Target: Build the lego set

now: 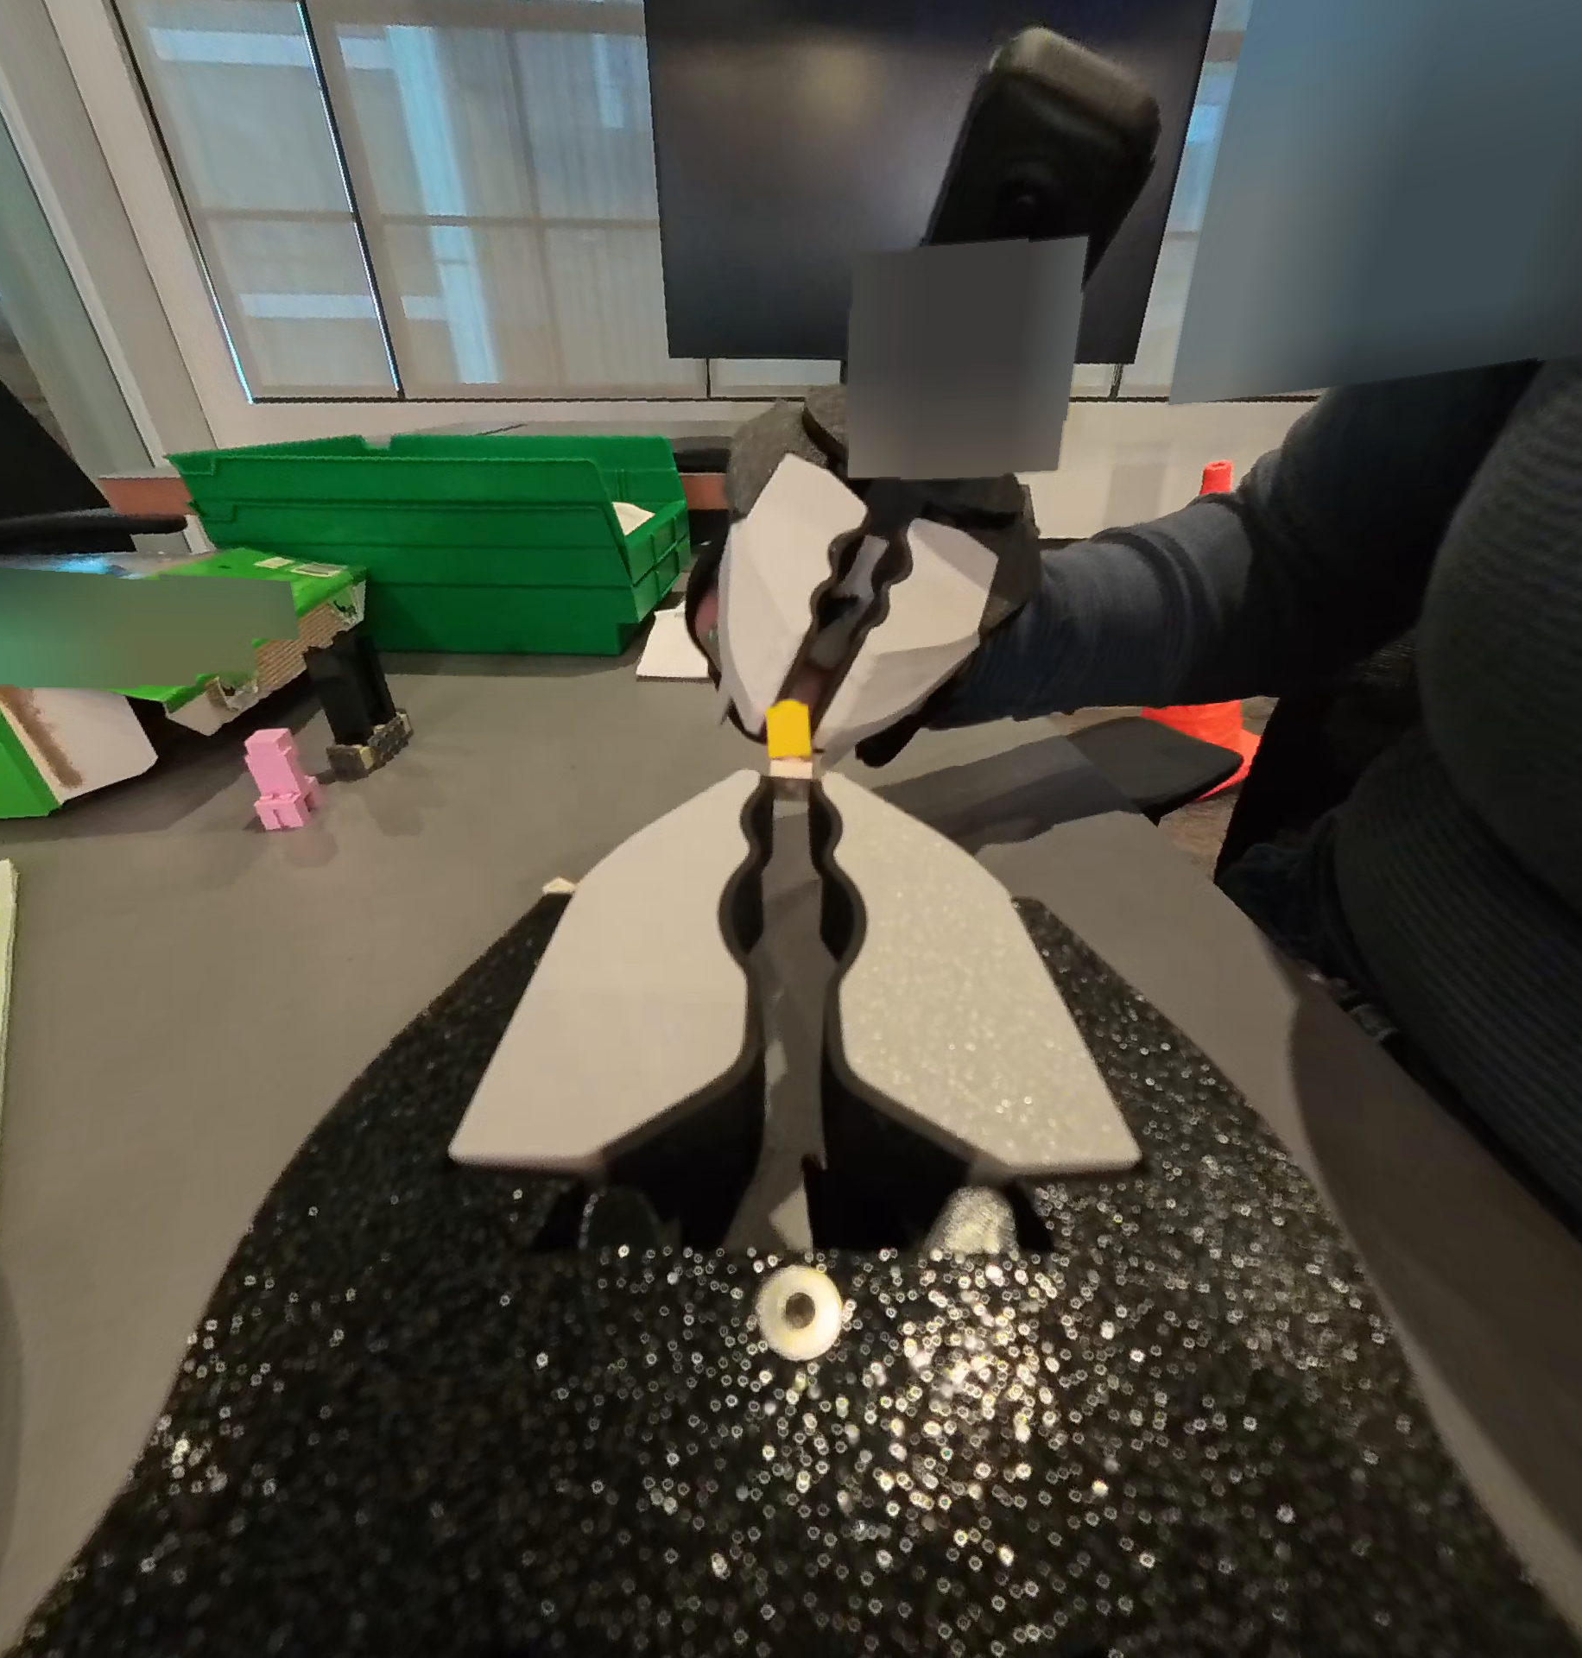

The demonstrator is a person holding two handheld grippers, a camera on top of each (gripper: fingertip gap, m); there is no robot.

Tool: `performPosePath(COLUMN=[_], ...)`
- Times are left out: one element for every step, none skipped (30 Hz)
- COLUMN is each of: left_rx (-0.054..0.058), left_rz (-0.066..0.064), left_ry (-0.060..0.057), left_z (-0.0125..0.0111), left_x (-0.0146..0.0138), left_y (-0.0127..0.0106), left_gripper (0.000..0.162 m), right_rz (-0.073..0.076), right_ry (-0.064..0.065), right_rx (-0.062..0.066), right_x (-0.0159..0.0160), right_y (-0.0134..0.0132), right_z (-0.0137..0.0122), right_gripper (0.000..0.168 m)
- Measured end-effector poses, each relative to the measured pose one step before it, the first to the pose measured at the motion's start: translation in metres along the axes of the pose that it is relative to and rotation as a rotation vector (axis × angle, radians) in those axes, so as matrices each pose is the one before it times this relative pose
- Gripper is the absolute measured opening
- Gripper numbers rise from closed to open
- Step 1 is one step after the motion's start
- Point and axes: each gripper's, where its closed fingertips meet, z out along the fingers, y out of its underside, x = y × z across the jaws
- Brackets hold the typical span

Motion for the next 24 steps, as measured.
performPosePath(left_rx=[0.0084, 0.0083, 0.006, 0.0064, 0.0104, 0.0131, 0.0117, 0.0099, 0.0102, 0.0086, 0.0061, 0.0045, 0.0033, 0.0023, 0.0035, 0.0076, 0.01, 0.0112, 0.0123, 0.0111, 0.0141, 0.023, 0.0281, 0.0229], left_rz=[-0.0004, -0.0037, -0.0046, -0.0046, -0.0079, -0.0122, -0.0113, -0.0081, -0.0102, -0.011, -0.0088, -0.0089, -0.009, -0.0096, -0.0131, -0.0169, -0.0147, -0.0119, -0.0101, -0.0047, -0.0013, -0.0048, -0.0129, -0.0191], left_ry=[0.0013, 0.0045, 0.0031, 0.0015, 0.0044, 0.0079, 0.007, 0.005, 0.0056, 0.0046, 0.0031, 0.0037, 0.002, -0.0022, -0.0036, -0.0019, -0.0037, -0.0054, -0.0061, -0.006, 0.0003, 0.0039, 0.0023, 0.001], left_z=[-0.00026, -0.00023, -0.00013, 0.0, -0.00006, -0.00026, -0.00041, -0.00044, -0.00043, -0.0003, -0.00018, -0.00023, -0.00003, 0.00016, -0.00005, -0.00025, -0.00045, -0.00046, -0.00085, -0.00109, -0.00107, -0.00086, -0.00107, -0.00106], left_x=[0.00012, 0.00045, 0.00025, 0.00008, 0.00043, 0.00057, 0.00027, 0.00027, 0.00028, 0.00011, -0.00011, 0.00001, -0.00008, -0.00069, -0.00098, -0.00093, -0.00127, -0.0012, -0.00129, -0.00131, -0.00014, 0.0005, 0.00005, -0.00063], left_y=[-0.00101, -0.0009, -0.0007, -0.00076, -0.0011, -0.00151, -0.00137, -0.00112, -0.0012, -0.0009, -0.00075, -0.00044, -0.00034, -0.00021, -0.00035, -0.00082, -0.0011, -0.00124, -0.00157, -0.0014, -0.00206, -0.00335, -0.00405, -0.00327], left_gripper=[0.007, 0.007, 0.007, 0.007, 0.007, 0.007, 0.007, 0.007, 0.007, 0.007, 0.007, 0.007, 0.007, 0.007, 0.007, 0.008, 0.008, 0.008, 0.008, 0.008, 0.007, 0.008, 0.008, 0.008], right_rz=[-0.0004, -0.0001, -0.0038, -0.0014, 0.0023, 0.0007, -0.0036, -0.0083, -0.0098, -0.0019, -0.0005, -0.0005, 0.0082, 0.0094, 0.0118, 0.0197, 0.0223, 0.0189, 0.0288, 0.0449, 0.036, 0.02, 0.0087, 0.0016], right_ry=[0.0086, 0.0065, 0.0091, 0.0112, 0.0118, 0.0144, 0.0176, 0.0177, 0.0167, 0.0138, 0.012, 0.0072, 0.0021, 0.0027, 0.0016, -0.0037, -0.0051, -0.0045, -0.0047, -0.0037, -0.0128, -0.0083, 0.0051, 0.0083], right_rx=[0.0081, 0.0126, 0.01, 0.0118, 0.0176, 0.02, 0.0177, 0.0143, 0.0138, 0.012, 0.0069, 0.0062, 0.0051, 0.0026, -0.0056, -0.009, -0.0142, -0.0179, -0.0183, -0.0268, -0.0123, 0.0038, 0.0027, -0.0069], right_x=[0.00023, -0.00004, 0.00008, 0.00041, 0.00021, 0.00028, 0.0003, 0.00025, 0.00025, 0.00033, 0.00049, 0.00018, 0.00025, 0.00081, 0.00117, 0.00118, 0.00131, 0.00151, 0.00158, 0.00195, 0.0005, 0.00046, 0.00174, 0.002], right_y=[-0.00115, -0.00127, -0.00062, -0.00065, -0.00131, -0.00172, -0.00142, -0.00122, -0.0012, -0.00096, -0.00052, -0.0004, -0.00027, 0.00009, 0.00032, -0.0004, -0.00037, -0.00049, -0.00071, 0.00014, -0.00165, -0.00315, -0.00237, -0.00069], right_z=[0.00028, 0.00013, 0.0, 0.00008, -0.00005, 0.00007, 0.00042, 0.00039, 0.00041, 0.00039, 0.00033, 0.00024, 0.00009, 0.00005, 0.0002, 0.00072, 0.00094, 0.00103, 0.00132, 0.00172, 0.00098, -0.00016, -0.00029, -0.00011], right_gripper=[0.006, 0.006, 0.006, 0.006, 0.006, 0.006, 0.006, 0.006, 0.006, 0.006, 0.006, 0.006, 0.006, 0.006, 0.006, 0.006, 0.006, 0.006, 0.006, 0.006, 0.006, 0.006, 0.006, 0.006])
